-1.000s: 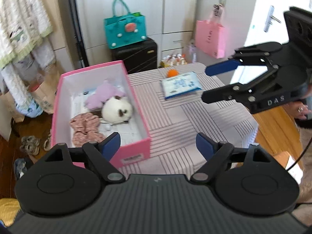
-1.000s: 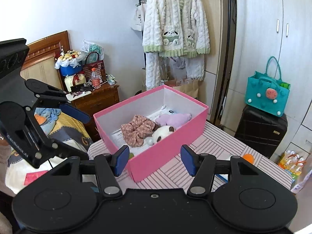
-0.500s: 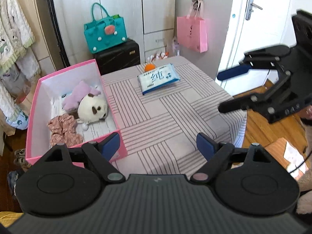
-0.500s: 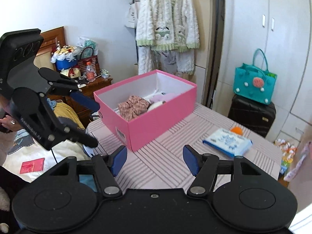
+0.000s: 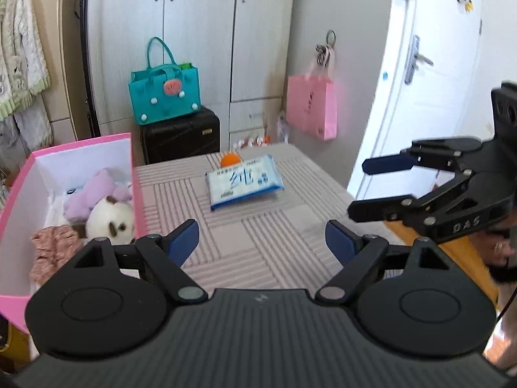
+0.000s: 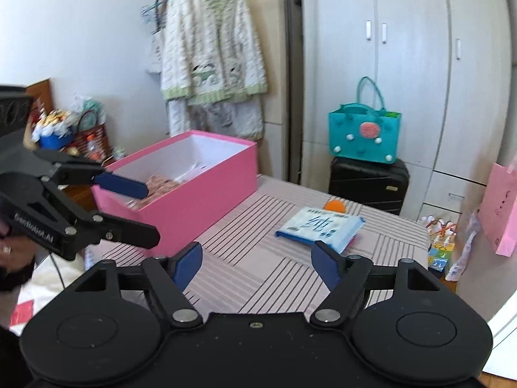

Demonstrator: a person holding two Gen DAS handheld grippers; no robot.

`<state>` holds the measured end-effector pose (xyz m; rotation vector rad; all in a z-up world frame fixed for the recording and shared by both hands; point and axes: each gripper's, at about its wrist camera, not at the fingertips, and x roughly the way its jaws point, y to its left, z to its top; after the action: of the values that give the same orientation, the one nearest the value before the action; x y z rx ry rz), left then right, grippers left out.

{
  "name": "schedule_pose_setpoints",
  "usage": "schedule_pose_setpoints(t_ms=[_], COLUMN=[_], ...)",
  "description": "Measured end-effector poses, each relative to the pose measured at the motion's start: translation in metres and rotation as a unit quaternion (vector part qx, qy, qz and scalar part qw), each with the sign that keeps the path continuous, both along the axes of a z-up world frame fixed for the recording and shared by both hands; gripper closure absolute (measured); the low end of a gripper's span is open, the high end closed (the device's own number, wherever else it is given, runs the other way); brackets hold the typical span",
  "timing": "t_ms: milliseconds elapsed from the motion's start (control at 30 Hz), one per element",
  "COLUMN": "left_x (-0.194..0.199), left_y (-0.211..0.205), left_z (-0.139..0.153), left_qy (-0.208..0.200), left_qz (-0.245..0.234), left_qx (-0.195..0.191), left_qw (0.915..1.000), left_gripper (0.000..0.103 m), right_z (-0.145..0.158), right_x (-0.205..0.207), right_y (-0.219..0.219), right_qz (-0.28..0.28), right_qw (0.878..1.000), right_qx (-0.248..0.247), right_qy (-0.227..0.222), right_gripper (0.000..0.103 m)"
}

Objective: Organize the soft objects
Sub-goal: 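Move the left tool out of the box toward the wet-wipes pack, then close the left tool on the wet-wipes pack edge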

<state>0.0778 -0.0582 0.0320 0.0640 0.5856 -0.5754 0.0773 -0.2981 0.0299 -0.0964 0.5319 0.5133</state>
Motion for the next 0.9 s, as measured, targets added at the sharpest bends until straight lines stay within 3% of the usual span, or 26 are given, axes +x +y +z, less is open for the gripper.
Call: schedule_pose_setpoints(t_ms=[133, 267, 367, 467, 667, 900], left_x=[0.025, 0.044, 0.063, 0.083, 0.115, 0.154], left_y=[-0.009, -0.02, -0.029, -0.035, -0.049, -0.06], left_z=[-0.007, -0.013, -0.023, -0.034, -0.05, -0.075], left_qy=[0.044, 0.05, 0.061, 0.074, 0.06, 0.094], left_qz=[-0.01, -0.001, 0.003, 0.02, 0.049, 0.079], left_qx=[-0.036, -0.048, -0.061, -0.079, -0.075, -0.086], left_qw=[0.9983, 0.9976, 0.9963, 0.994, 0.9942, 0.9887], left_gripper=[0.018, 0.018, 0.018, 0.018, 0.018, 0.018], right_z=[-0.016, -0.034, -0.044, -0.053, -0.063, -0.083], right_x=[0.027, 0.048, 0.062, 0.078, 0.103, 0.123], right_y=[-0.012, -0.025, -0.03, -0.04, -0.04, -0.029], right_qz=[-0.027, -0.054, -0.105, -0.125, -0.116, -0.088], right_qw=[1.0, 0.998, 0.993, 0.991, 0.993, 0.996], right_qx=[0.014, 0.026, -0.009, 0.001, 0.011, 0.017], right_qy=[-0.007, -0.03, -0.051, -0.042, -0.021, -0.006], right_gripper=[0.024, 0.024, 0.024, 0.024, 0.024, 0.024])
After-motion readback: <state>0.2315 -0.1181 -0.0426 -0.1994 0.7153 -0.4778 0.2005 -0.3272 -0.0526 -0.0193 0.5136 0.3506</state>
